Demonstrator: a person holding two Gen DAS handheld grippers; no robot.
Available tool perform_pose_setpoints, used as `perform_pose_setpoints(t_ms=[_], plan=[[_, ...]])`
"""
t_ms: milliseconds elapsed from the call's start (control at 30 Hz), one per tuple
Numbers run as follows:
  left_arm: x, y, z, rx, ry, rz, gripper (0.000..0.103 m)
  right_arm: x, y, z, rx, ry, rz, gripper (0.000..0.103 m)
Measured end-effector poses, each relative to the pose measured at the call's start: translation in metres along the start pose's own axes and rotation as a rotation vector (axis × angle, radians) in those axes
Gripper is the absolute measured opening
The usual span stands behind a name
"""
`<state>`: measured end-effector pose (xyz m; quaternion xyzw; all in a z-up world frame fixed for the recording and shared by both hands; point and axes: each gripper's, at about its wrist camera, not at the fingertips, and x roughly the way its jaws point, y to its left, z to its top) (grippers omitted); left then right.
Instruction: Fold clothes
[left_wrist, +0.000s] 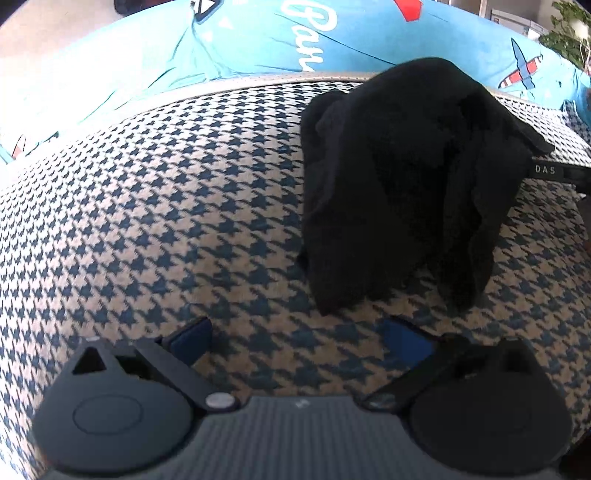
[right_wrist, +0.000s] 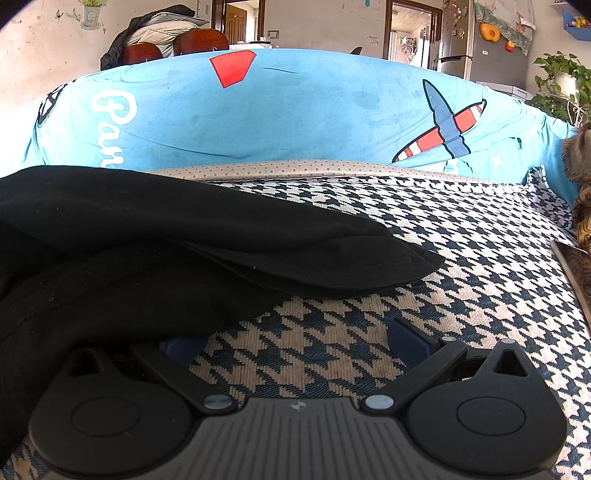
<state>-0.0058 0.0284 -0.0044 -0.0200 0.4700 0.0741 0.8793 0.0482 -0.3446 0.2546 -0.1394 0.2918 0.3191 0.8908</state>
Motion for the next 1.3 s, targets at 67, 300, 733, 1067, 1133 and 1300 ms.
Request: perform_pose_setpoints(t_ms=[67,300,733,1067,1133,1300], plan=[[0.003,-0.003,0.003,0.002,-0.006,0.0,0.103,0.0,0.0,0.0,0.0,0.0,0.0,0.103],[0.012,-0.004,0.015,-0.028,-0.016,0.001,0.103,-0.015,-0.006,0.001,-0.025,0.054,-0.005,0.103],[0.023,0.002,0.031,-0.077,-0.03,0.012,0.103,-0.025,-0.036,0.026,0.049,-0.024,-0.181,0.103],[0.01,-0.017,0.026,-0.156,-0.024,0.065,0.103,0.007,-0.036,0.045,0.095,-0.015,-0.257,0.103],[0.009,-0.019,0.027,-0.166,-0.02,0.07,0.103,0.016,-0.035,0.044,0.1,0.009,-0.259,0.103],[0.007,-0.023,0.029,-0.201,-0.014,0.076,0.103,0.027,-0.025,0.04,0.077,0.05,-0.169,0.103]])
